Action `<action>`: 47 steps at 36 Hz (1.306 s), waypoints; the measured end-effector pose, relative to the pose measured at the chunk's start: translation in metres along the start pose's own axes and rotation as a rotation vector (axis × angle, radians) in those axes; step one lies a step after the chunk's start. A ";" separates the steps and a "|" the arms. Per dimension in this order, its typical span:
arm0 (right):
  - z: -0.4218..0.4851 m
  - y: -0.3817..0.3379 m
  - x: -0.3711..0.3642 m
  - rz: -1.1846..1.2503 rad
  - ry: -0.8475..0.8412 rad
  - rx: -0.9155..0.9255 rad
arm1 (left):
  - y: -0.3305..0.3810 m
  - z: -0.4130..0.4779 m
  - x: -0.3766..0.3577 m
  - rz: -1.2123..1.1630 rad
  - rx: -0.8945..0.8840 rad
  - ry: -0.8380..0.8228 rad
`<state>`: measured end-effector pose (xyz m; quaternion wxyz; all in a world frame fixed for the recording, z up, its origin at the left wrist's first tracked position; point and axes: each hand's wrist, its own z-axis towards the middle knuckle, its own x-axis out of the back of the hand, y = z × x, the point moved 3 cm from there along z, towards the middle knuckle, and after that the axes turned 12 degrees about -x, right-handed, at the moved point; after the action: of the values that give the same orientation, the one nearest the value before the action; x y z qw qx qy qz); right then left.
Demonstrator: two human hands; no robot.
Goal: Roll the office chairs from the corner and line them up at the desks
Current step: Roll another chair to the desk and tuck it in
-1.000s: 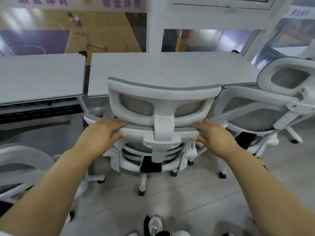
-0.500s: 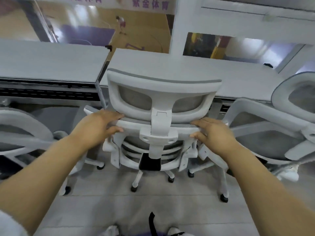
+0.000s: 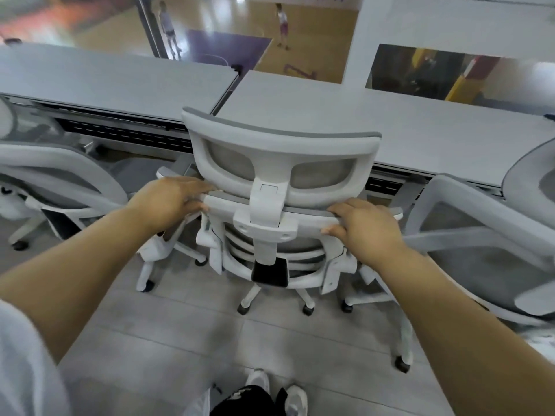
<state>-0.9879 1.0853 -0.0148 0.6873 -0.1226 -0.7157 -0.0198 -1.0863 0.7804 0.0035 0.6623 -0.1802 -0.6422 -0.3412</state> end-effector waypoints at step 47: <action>-0.017 -0.002 0.036 0.026 -0.123 -0.096 | 0.005 0.000 0.027 0.054 -0.019 -0.005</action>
<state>-0.9725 1.0856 0.0224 0.6357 -0.1654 -0.7531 -0.0375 -1.0848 0.7779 0.0311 0.6678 -0.2048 -0.6355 -0.3289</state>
